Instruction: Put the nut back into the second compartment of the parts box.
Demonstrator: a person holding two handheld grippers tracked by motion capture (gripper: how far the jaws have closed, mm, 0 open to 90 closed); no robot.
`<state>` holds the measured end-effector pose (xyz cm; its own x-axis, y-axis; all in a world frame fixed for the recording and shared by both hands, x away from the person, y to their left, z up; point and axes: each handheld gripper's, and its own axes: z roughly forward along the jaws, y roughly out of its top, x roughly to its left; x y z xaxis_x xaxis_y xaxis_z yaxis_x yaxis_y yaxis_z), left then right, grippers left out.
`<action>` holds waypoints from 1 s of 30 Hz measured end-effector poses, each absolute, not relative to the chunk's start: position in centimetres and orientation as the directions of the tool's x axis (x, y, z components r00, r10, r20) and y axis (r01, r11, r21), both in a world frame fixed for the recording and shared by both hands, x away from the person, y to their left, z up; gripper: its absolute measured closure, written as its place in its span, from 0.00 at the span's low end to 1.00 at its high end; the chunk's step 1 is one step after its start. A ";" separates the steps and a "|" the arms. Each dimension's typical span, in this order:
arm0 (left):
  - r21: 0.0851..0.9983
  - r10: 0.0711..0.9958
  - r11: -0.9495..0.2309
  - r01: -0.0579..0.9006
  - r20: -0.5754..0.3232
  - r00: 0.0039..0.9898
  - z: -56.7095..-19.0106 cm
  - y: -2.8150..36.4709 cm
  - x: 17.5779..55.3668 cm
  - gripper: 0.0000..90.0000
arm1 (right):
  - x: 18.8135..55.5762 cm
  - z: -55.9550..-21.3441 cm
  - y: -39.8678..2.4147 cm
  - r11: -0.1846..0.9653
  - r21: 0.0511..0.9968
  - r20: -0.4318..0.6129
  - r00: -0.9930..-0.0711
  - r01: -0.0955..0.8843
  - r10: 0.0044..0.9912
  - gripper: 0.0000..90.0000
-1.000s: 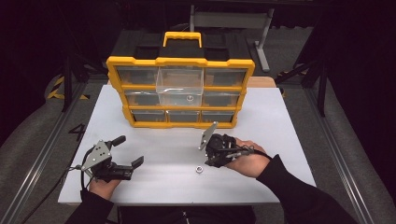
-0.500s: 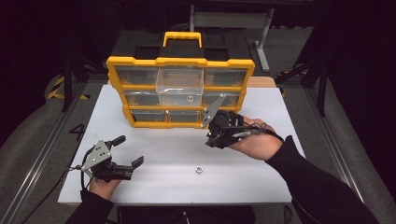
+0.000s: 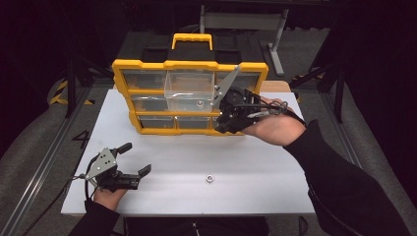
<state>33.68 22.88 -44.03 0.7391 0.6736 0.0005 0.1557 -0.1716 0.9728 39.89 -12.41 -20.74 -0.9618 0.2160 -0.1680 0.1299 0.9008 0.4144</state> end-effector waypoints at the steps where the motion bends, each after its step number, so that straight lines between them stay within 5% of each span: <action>1: 0.973 0.674 -0.172 0.156 0.001 0.739 -44.0 22.9 33.7 0.00 | 40.0 -20.3 -12.4 0.899 0.417 -0.170 -0.960 0.135 0.223 0.77; 30: 0.973 0.671 -0.174 0.152 0.004 0.741 -44.0 22.9 33.6 0.01 | 44.5 -13.8 -9.4 0.853 0.500 -0.202 -0.938 0.147 0.280 0.77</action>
